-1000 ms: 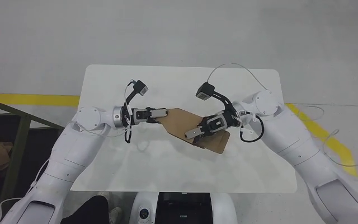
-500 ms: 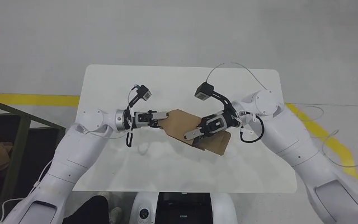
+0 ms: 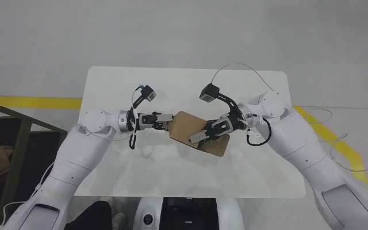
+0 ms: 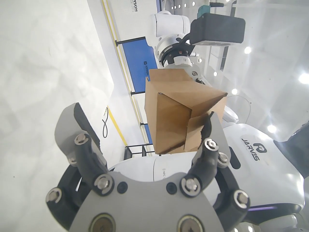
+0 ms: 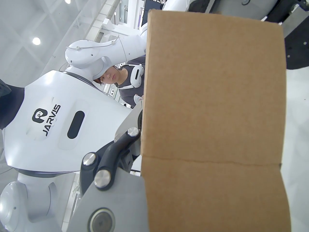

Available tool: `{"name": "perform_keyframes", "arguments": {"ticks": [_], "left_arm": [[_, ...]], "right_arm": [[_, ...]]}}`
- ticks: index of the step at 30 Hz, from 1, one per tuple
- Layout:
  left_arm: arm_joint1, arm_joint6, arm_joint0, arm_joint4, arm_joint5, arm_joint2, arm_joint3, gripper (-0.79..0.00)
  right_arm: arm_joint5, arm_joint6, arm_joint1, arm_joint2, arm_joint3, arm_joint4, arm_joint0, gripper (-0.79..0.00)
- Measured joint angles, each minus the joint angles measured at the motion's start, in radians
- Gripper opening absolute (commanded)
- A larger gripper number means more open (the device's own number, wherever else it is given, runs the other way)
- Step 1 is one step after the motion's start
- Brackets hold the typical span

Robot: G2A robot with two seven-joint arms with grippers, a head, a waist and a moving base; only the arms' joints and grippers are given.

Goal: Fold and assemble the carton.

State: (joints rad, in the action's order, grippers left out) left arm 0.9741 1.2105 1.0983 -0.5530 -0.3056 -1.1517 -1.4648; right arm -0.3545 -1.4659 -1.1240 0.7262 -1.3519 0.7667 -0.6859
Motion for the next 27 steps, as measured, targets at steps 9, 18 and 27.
{"name": "perform_keyframes", "arguments": {"ticks": [9,18,27], "left_arm": [[-0.006,0.031,0.033,0.029,-0.002,-0.01,-0.025,0.0],[-0.012,0.037,0.059,0.052,0.003,-0.03,-0.038,0.0],[-0.011,0.03,0.06,0.042,0.003,-0.035,-0.055,0.0]], "right_arm": [[-0.002,0.002,-0.005,0.012,-0.007,0.006,-0.006,-0.785],[0.004,-0.004,-0.011,0.017,-0.007,0.013,-0.016,-0.785],[0.007,-0.007,-0.018,0.014,-0.002,0.018,-0.018,-0.785]]}}
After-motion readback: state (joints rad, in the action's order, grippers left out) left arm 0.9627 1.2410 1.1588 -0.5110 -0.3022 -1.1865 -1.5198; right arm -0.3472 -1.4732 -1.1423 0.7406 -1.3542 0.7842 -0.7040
